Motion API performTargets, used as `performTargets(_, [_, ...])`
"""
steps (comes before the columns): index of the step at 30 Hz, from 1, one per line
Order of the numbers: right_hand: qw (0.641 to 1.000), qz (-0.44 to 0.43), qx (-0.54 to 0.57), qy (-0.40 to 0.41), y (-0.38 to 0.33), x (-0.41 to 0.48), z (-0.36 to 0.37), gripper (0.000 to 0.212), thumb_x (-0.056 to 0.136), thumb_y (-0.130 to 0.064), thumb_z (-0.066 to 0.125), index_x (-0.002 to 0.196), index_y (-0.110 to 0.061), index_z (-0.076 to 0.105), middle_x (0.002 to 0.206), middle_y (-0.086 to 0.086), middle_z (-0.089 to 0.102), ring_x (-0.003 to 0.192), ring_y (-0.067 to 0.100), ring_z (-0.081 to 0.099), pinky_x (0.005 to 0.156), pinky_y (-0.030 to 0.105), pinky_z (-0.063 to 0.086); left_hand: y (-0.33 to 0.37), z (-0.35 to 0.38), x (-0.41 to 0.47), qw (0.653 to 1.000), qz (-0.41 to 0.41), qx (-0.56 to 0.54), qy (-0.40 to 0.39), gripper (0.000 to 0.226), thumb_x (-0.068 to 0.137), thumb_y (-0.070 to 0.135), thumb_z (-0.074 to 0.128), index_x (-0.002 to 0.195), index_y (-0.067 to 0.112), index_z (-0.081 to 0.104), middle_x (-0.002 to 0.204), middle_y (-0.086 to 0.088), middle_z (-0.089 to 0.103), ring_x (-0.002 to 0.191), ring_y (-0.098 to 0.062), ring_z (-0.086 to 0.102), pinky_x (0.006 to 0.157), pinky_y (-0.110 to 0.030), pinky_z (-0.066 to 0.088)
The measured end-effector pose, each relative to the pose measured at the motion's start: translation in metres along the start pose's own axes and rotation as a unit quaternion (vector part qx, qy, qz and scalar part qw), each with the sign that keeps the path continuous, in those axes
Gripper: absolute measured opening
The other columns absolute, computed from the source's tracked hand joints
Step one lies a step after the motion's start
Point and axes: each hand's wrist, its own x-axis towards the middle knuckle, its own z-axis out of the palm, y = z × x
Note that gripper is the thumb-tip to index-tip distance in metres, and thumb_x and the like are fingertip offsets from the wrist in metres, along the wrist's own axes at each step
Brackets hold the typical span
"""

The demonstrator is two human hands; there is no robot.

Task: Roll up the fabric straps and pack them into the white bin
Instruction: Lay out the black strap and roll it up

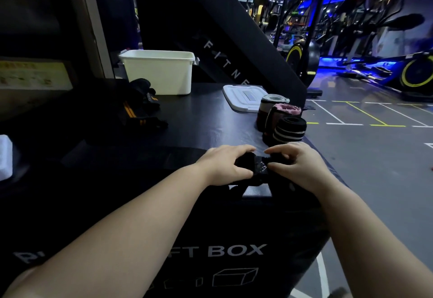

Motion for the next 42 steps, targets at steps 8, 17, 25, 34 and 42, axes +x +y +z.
performTargets(8, [0.998, 0.047, -0.026, -0.023, -0.001, -0.007, -0.005, 0.028, 0.074, -0.014, 0.068, 0.093, -0.034, 0.072, 0.091, -0.014, 0.059, 0.085, 0.008, 0.056, 0.075, 0.019, 0.038, 0.0, 0.001, 0.001, 1.0, -0.014, -0.02, 0.004, 0.064, 0.08, 0.048, 0.065, 0.139, 0.046, 0.04, 0.14, 0.007, 0.05, 0.131, -0.021, 0.044, 0.11, -0.035, 0.036])
performTargets(17, [0.998, 0.06, 0.021, -0.002, -0.012, -0.004, 0.005, 0.016, 0.08, -0.026, 0.073, 0.079, -0.033, 0.059, 0.075, -0.008, 0.058, 0.072, 0.01, 0.054, 0.059, 0.016, 0.036, 0.018, 0.0, -0.003, 0.999, 0.02, 0.019, 0.019, 0.057, 0.084, 0.043, 0.064, 0.137, 0.038, 0.046, 0.135, 0.008, 0.055, 0.126, -0.019, 0.049, 0.104, -0.029, 0.037])
performTargets(25, [0.989, 0.106, 0.098, 0.013, -0.011, -0.006, 0.005, 0.023, 0.073, -0.016, 0.081, 0.083, -0.026, 0.063, 0.091, -0.005, 0.071, 0.087, 0.014, 0.065, 0.082, 0.031, 0.051, 0.028, -0.006, -0.006, 0.998, 0.018, 0.049, -0.039, 0.066, 0.085, 0.053, 0.064, 0.141, 0.029, 0.041, 0.135, -0.001, 0.051, 0.129, -0.025, 0.04, 0.106, -0.036, 0.029])
performTargets(34, [0.979, 0.146, 0.142, -0.019, -0.012, -0.004, 0.006, 0.029, 0.069, -0.023, 0.084, 0.089, -0.03, 0.065, 0.089, -0.008, 0.072, 0.088, 0.014, 0.068, 0.087, 0.039, 0.055, 0.03, 0.001, -0.001, 0.996, 0.013, 0.077, -0.035, 0.072, 0.079, 0.06, 0.067, 0.138, 0.032, 0.039, 0.133, -0.003, 0.046, 0.129, -0.026, 0.034, 0.104, -0.037, 0.026])
performTargets(42, [0.989, 0.114, 0.093, -0.031, -0.023, -0.002, 0.009, 0.029, 0.074, -0.031, 0.081, 0.091, -0.034, 0.057, 0.092, -0.01, 0.066, 0.082, 0.011, 0.061, 0.079, 0.03, 0.048, 0.027, 0.007, 0.0, 0.999, 0.017, 0.041, 0.001, 0.088, 0.075, 0.059, 0.072, 0.143, 0.028, 0.027, 0.141, -0.001, 0.047, 0.132, -0.027, 0.037, 0.107, -0.037, 0.028])
